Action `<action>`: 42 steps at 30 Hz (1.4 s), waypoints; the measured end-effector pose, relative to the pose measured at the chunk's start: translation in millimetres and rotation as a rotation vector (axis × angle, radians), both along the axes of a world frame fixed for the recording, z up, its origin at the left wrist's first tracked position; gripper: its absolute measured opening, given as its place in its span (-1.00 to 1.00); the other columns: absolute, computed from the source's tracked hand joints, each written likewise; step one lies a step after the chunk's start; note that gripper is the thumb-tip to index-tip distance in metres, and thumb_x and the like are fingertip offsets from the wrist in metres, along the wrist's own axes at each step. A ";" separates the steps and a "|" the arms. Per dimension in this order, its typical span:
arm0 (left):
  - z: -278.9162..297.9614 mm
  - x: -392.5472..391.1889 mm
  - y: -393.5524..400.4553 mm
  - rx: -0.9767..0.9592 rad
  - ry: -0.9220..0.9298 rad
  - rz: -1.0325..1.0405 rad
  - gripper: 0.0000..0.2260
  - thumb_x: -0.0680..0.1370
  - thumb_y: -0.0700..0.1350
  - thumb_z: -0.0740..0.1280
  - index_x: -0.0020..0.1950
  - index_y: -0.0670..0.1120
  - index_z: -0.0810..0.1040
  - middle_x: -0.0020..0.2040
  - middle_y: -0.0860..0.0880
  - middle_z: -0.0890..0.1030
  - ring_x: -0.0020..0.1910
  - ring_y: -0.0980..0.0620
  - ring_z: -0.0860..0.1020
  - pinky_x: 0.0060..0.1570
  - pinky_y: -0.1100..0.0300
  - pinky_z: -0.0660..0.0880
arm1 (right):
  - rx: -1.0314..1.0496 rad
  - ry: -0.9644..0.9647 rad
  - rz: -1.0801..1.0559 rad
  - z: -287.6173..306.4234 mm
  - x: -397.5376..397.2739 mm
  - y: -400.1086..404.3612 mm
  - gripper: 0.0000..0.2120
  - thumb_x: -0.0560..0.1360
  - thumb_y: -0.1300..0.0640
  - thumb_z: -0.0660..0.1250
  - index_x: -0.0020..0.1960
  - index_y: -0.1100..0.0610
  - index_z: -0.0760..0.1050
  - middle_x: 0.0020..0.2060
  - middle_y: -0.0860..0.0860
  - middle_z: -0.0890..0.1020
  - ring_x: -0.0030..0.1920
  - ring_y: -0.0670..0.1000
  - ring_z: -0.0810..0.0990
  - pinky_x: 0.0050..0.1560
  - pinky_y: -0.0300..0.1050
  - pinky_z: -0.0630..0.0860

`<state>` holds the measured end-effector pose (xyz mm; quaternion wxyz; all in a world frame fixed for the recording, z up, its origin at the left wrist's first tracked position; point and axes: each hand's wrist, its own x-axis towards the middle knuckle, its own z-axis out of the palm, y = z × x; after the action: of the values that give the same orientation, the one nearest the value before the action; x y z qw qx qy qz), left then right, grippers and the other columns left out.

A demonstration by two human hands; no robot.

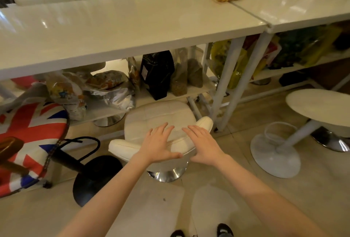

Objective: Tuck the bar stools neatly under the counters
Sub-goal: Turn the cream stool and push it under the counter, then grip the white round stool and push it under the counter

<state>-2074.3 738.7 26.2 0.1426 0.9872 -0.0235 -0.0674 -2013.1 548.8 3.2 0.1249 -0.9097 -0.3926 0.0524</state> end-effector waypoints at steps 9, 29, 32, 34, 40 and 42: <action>33.2 81.5 -146.1 -0.146 -0.096 -0.166 -0.15 0.45 0.21 0.34 0.52 -0.09 -0.06 0.51 -0.11 0.17 0.45 -0.07 0.20 0.42 0.02 0.18 | 0.202 -0.087 -0.357 40.2 32.4 -139.3 -0.04 0.30 -0.18 0.45 0.51 0.07 0.02 0.48 0.05 0.21 0.47 0.04 0.13 0.47 -0.04 0.08; 39.8 191.9 -532.5 -0.159 -0.123 -0.638 -0.18 0.44 0.21 0.34 0.51 -0.13 0.02 0.52 -0.12 0.14 0.48 -0.05 0.15 0.43 0.06 0.15 | 0.098 -0.181 -0.823 47.0 66.6 -538.1 -0.02 0.25 -0.11 0.52 0.49 0.14 0.09 0.45 0.09 0.27 0.46 0.13 0.18 0.45 0.05 0.10; 36.0 210.5 -571.5 -0.195 -0.110 -0.693 -0.17 0.44 0.20 0.35 0.52 -0.13 0.01 0.52 -0.13 0.14 0.47 -0.07 0.16 0.43 0.06 0.15 | 0.094 -0.163 -0.879 43.3 78.1 -576.4 -0.03 0.28 -0.09 0.51 0.50 0.12 0.05 0.47 0.08 0.22 0.47 0.11 0.13 0.43 -0.02 0.06; 31.7 225.8 -595.9 -0.223 -0.088 -0.706 -0.16 0.44 0.19 0.35 0.52 -0.12 0.00 0.52 -0.10 0.13 0.47 -0.05 0.15 0.42 0.07 0.14 | 0.131 -0.126 -0.903 39.0 88.4 -600.8 -0.03 0.29 -0.06 0.51 0.50 0.12 0.03 0.48 0.10 0.19 0.48 0.12 0.10 0.44 0.00 0.03; 11.4 289.8 -671.6 -0.250 -0.050 -0.731 -0.17 0.44 0.20 0.35 0.52 -0.11 0.01 0.52 -0.08 0.15 0.47 -0.04 0.15 0.40 0.09 0.14 | 0.191 -0.096 -0.921 32.6 145.6 -671.5 -0.05 0.24 0.00 0.53 0.47 0.18 0.13 0.43 0.13 0.29 0.43 0.14 0.24 0.42 0.05 0.16; 5.1 311.1 -696.7 -0.265 -0.011 -0.718 -0.15 0.41 0.25 0.34 0.52 -0.11 0.03 0.51 -0.07 0.16 0.46 -0.03 0.16 0.39 0.10 0.15 | 0.182 -0.053 -0.939 32.8 169.8 -693.2 -0.04 0.24 0.06 0.56 0.48 0.16 0.11 0.44 0.10 0.29 0.42 0.10 0.26 0.39 -0.01 0.21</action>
<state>-1763.2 42.0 31.3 0.2362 0.8894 -0.3772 -0.1042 -1843.3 -144.4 35.9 0.2041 -0.9751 0.0548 -0.0674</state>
